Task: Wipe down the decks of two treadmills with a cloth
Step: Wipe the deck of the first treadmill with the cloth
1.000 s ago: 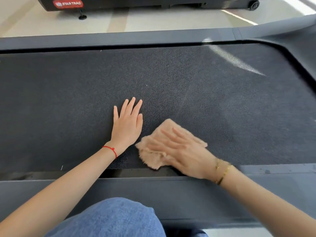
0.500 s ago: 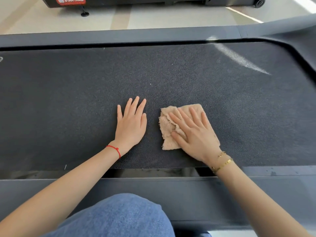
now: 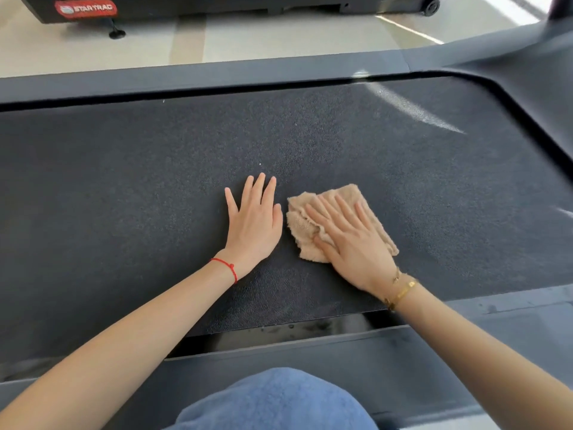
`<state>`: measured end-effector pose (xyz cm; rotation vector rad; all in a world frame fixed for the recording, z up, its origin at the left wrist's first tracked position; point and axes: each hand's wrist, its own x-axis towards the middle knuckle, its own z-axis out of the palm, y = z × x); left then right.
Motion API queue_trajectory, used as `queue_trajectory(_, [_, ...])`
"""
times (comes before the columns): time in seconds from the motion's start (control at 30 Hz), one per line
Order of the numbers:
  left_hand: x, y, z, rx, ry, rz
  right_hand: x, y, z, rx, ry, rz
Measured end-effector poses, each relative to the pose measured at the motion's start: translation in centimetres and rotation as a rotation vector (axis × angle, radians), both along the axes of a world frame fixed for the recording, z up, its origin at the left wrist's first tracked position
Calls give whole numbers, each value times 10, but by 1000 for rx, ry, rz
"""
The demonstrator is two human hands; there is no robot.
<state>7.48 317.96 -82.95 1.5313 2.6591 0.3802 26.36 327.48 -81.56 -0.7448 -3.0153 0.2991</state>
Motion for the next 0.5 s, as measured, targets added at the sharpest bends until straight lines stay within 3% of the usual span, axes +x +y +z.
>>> queue_trajectory(0.17, [6,30,7,3,-49,-48,13,1,7,-3,-30,-25])
queue_trajectory(0.5, [29,104,4,4,-16,-82,43,77,1,48,4,-289])
